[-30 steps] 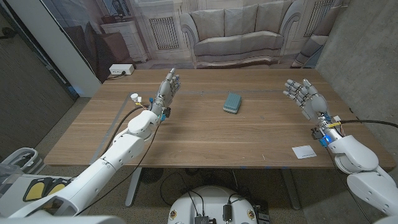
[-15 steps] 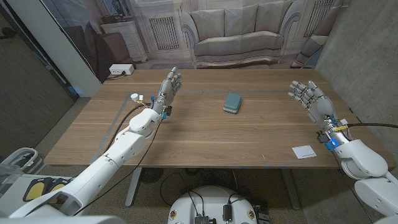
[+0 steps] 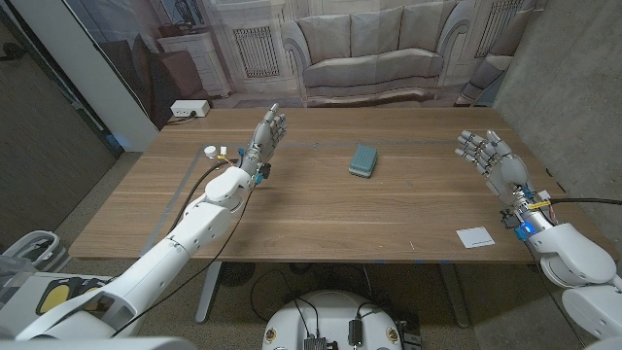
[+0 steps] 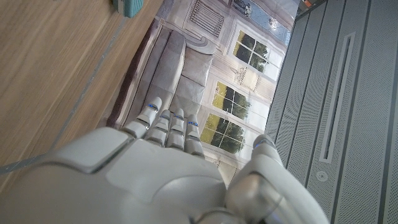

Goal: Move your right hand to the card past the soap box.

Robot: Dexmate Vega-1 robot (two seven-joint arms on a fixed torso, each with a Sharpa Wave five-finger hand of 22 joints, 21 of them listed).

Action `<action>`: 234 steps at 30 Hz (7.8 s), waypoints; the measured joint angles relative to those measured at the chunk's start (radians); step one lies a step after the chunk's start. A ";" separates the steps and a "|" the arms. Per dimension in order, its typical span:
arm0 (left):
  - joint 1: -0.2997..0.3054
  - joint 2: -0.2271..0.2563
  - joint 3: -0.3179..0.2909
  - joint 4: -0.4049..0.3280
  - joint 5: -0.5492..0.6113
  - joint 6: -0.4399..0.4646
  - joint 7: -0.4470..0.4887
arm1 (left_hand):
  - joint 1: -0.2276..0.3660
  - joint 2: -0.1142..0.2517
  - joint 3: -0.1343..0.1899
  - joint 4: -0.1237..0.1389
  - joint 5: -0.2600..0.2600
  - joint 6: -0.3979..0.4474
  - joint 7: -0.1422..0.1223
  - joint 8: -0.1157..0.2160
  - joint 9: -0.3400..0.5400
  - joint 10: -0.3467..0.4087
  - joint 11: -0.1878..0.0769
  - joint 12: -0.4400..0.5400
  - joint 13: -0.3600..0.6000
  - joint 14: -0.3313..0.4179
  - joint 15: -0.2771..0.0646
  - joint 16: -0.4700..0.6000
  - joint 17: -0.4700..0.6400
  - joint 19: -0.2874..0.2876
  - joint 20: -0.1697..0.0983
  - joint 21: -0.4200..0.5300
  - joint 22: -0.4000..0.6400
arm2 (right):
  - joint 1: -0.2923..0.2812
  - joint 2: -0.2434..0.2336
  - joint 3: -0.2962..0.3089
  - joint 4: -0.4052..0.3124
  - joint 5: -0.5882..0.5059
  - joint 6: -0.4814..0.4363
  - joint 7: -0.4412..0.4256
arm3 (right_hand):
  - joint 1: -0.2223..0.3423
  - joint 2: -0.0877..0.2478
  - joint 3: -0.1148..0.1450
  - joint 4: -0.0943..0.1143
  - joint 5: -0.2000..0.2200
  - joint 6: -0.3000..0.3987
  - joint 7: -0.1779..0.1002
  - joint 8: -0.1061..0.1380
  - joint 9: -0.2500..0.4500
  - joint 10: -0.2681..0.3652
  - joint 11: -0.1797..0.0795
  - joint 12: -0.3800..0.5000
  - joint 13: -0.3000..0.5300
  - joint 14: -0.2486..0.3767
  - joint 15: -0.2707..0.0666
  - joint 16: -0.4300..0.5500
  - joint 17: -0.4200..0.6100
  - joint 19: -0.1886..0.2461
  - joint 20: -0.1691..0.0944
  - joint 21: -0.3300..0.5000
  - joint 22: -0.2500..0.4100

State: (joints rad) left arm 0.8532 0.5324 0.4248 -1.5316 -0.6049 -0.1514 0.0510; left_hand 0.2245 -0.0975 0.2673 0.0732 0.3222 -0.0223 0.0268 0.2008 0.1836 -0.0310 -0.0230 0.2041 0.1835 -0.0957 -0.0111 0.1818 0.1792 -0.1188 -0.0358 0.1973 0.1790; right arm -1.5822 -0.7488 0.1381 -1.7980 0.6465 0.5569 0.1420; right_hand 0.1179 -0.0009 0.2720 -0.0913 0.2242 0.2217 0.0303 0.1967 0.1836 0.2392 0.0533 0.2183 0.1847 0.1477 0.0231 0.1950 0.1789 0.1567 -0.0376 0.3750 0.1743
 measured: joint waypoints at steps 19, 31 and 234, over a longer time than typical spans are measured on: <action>-0.020 -0.009 0.010 0.015 0.003 0.017 -0.002 | 0.005 0.005 -0.003 -0.003 0.000 0.000 0.000 0.000 0.000 0.000 0.000 0.000 0.000 0.000 0.000 0.000 0.000 0.000 0.000 0.000 0.000 | -0.051 0.032 0.030 -0.011 -0.009 -0.002 0.014 | 0.000 0.000 0.000 0.000 0.000 0.004 -0.004 0.000 0.000 0.011 0.000 0.000 0.000 0.005 -0.005 0.000 0.000 0.003 -0.003 -0.003 0.000; -0.022 -0.016 0.014 0.021 0.003 0.018 -0.006 | 0.005 0.005 -0.003 -0.003 0.000 0.004 -0.004 0.000 0.000 0.000 0.000 0.000 0.000 0.005 0.005 0.000 0.000 0.000 0.000 0.000 0.000 | -0.094 0.051 0.052 -0.030 -0.016 -0.001 0.016 | 0.000 0.000 -0.004 -0.004 0.000 0.007 -0.007 0.000 0.000 0.015 -0.004 0.000 0.000 0.011 -0.011 0.000 0.000 0.014 -0.003 -0.009 0.000; -0.036 -0.048 0.031 0.064 -0.007 -0.007 -0.031 | 0.030 0.030 -0.037 -0.004 -0.016 0.021 -0.003 0.000 0.000 0.016 0.002 0.000 0.000 0.018 0.003 0.000 0.000 -0.007 0.007 0.000 0.000 | -0.303 0.069 0.092 -0.122 -1.347 -0.315 -0.781 | 0.036 -0.020 -0.011 -0.036 0.062 0.116 -0.124 0.012 0.005 0.154 -0.107 0.023 0.000 0.161 -0.064 0.005 0.000 0.157 -0.003 -0.054 0.005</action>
State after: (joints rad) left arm 0.8172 0.4846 0.4562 -1.4676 -0.6119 -0.1581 0.0199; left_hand 0.2548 -0.0672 0.2302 0.0691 0.3067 -0.0009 0.0235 0.2008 0.1835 -0.0151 -0.0213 0.2040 0.1835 -0.0782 -0.0078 0.1818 0.1792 -0.1260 -0.0285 0.1973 0.1789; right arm -1.8852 -0.6801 0.2298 -1.9198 -0.7002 0.2419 -0.6388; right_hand 0.1537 -0.0209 0.2609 -0.1270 0.2862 0.3378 -0.0933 0.2086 0.1884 0.3929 -0.0537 0.2417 0.1846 0.3085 -0.0412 0.1995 0.1788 0.3136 -0.0408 0.3210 0.1794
